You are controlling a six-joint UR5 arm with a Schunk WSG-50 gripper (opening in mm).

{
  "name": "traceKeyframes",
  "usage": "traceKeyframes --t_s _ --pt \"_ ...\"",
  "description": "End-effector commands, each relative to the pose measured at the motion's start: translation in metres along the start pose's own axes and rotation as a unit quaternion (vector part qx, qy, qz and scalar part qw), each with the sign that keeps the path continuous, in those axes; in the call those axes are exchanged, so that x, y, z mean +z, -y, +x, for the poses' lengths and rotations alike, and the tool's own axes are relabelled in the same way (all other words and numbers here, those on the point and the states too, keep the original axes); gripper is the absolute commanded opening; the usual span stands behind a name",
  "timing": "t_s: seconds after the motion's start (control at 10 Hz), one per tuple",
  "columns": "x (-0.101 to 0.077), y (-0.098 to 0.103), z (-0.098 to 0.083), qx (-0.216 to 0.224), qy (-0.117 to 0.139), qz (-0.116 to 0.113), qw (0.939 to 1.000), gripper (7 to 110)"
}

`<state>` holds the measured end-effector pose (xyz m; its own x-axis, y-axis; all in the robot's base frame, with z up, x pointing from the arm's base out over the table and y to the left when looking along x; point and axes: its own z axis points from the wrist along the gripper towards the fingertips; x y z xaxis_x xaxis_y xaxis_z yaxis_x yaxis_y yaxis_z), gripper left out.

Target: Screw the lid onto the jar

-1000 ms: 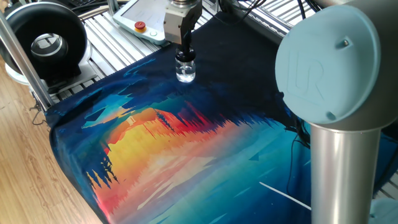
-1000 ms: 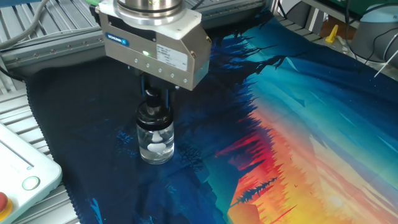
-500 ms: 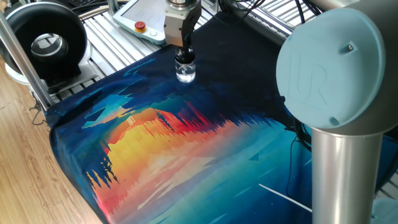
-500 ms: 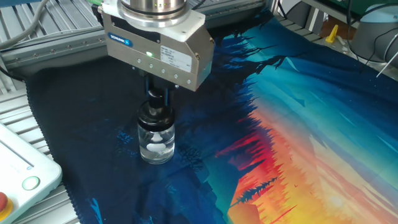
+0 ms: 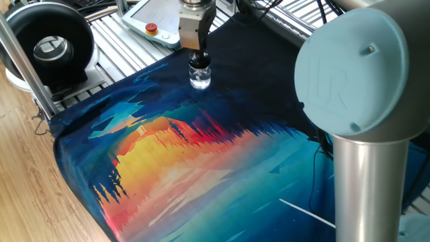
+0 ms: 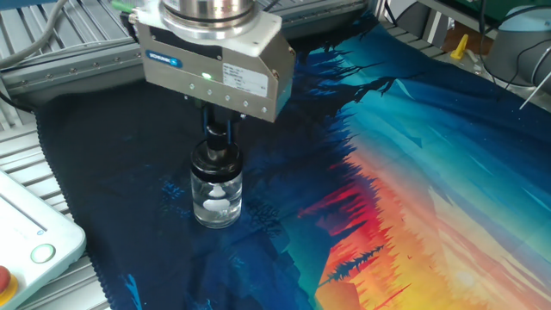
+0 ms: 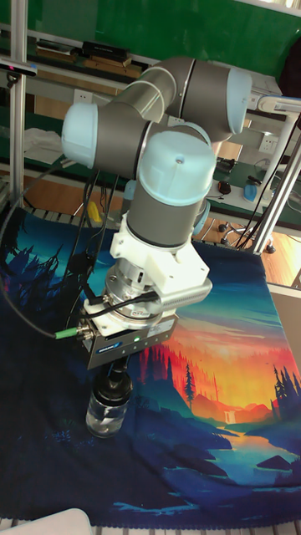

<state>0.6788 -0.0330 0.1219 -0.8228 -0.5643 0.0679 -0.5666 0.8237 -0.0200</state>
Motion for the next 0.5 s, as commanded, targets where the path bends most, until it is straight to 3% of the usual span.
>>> traceKeyframes --t_s 0.0,0.1,0.4 --pt "-0.0048 0.0007 -0.0029 -0.025 0.008 -0.025 0.9993 22" --pt "-0.0032 -0.0028 -0.0047 -0.037 0.011 -0.031 0.9988 44" --pt "-0.0013 -0.0042 -0.0052 -0.04 0.012 -0.032 0.9986 44"
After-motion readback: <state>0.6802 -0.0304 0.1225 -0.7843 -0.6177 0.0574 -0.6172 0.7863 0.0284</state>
